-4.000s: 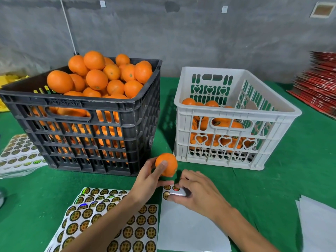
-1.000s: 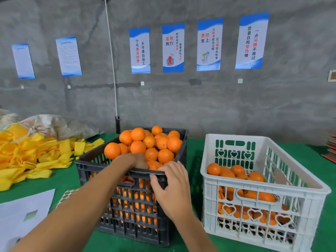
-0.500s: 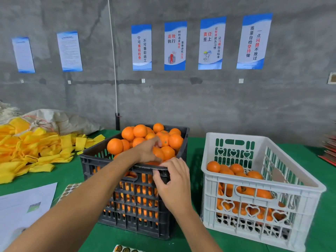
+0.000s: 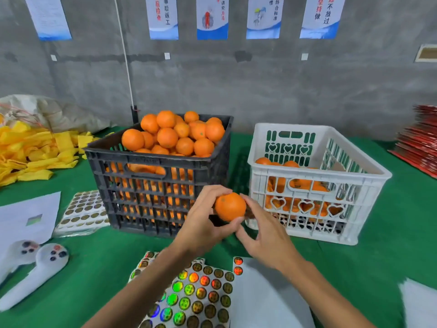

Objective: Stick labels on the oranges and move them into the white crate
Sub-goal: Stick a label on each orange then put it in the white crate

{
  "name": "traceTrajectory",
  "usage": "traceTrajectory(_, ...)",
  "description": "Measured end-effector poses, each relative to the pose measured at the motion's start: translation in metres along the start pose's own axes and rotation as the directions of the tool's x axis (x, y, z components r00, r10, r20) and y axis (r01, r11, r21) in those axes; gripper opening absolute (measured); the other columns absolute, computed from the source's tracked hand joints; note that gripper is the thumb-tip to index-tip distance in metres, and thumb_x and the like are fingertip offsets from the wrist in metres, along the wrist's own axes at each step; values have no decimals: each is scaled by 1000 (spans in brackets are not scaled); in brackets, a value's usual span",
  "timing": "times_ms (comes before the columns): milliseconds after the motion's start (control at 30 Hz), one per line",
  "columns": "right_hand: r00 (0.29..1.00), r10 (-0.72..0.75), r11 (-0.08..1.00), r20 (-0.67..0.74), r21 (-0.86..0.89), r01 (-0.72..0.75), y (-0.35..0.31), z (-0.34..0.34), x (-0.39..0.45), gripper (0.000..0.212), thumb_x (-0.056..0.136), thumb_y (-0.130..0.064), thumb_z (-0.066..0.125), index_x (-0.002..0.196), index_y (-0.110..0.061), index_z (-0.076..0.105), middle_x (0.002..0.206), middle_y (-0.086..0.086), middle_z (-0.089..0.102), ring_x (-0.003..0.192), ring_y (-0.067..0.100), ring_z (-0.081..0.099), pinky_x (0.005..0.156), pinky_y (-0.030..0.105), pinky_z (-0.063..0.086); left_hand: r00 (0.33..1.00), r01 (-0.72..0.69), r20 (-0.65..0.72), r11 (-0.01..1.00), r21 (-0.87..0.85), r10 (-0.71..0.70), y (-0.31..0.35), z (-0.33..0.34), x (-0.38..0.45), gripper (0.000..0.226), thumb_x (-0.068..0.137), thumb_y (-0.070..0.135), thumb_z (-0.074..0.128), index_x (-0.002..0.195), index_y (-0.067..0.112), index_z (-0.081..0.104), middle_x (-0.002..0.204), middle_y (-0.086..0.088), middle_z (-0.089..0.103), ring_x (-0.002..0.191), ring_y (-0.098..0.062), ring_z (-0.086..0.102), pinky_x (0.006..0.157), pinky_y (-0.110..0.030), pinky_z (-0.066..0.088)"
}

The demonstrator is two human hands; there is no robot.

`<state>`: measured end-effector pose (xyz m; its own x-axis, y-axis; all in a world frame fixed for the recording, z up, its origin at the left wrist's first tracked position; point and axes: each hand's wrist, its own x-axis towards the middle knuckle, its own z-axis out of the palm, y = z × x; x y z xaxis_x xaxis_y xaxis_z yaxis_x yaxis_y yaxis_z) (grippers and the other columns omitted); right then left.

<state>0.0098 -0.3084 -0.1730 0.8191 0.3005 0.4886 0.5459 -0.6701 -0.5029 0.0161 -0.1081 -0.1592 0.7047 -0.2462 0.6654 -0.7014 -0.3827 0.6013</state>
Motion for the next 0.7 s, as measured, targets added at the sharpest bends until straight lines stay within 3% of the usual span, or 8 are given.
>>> traceTrajectory(167, 978, 152, 988, 141, -32, -149, 38, 16, -44, 52, 94, -71, 50, 140, -48, 39, 108, -25, 57, 84, 6, 56, 67, 25, 51, 958, 185, 217, 983, 22, -185, -36, 39, -24, 55, 81, 50, 83, 126, 48, 51, 129, 24, 50, 117, -4, 58, 85, -30, 61)
traceTrajectory(333, 960, 198, 969, 198, -187, -161, 54, 29, -61, 53, 96, -69, 44, 142, -43, 41, 93, -22, 46, 83, 2, 43, 68, 22, 35, 935, 322, 184, 943, -86, -303, -55, 59, -52, 48, 85, 59, 76, 125, 54, 50, 127, 27, 50, 119, -1, 56, 81, -23, 60)
traceTrajectory(400, 957, 192, 965, 217, -217, -144, 57, 30, -60, 54, 96, -70, 41, 141, -40, 47, 97, -21, 48, 88, 0, 40, 73, 23, 35, 926, 368, 133, 924, -106, -354, -58, 60, -53, 47, 84, 62, 74, 124, 55, 51, 123, 28, 51, 117, 1, 56, 80, -21, 60)
traceTrajectory(467, 955, 142, 969, 262, -235, -79, 58, 30, -60, 59, 95, -73, 41, 139, -36, 55, 115, -23, 53, 99, -3, 39, 84, 21, 37, 906, 421, 100, 901, -105, -412, -61, 58, -53, 49, 81, 65, 72, 124, 54, 51, 121, 30, 53, 116, 2, 56, 84, -23, 60)
traceTrajectory(567, 935, 103, 962, 339, -272, -7, 61, 33, -59, 71, 91, -84, 34, 141, -39, 56, 136, -24, 45, 111, 0, 36, 94, 27, 38, 882, 472, 74, 876, -103, -466, -62, 58, -54, 54, 79, 68, 71, 127, 50, 52, 121, 29, 56, 115, 1, 57, 89, -27, 59)
traceTrajectory(700, 913, 112, 953, 392, -301, 13, 61, 34, -56, 72, 91, -86, 28, 142, -43, 55, 132, -21, 40, 111, 5, 38, 91, 32, 41, 873, 487, 79, 868, -98, -482, -62, 59, -54, 55, 79, 68, 71, 127, 49, 53, 121, 28, 57, 114, 0, 58, 87, -27, 60)
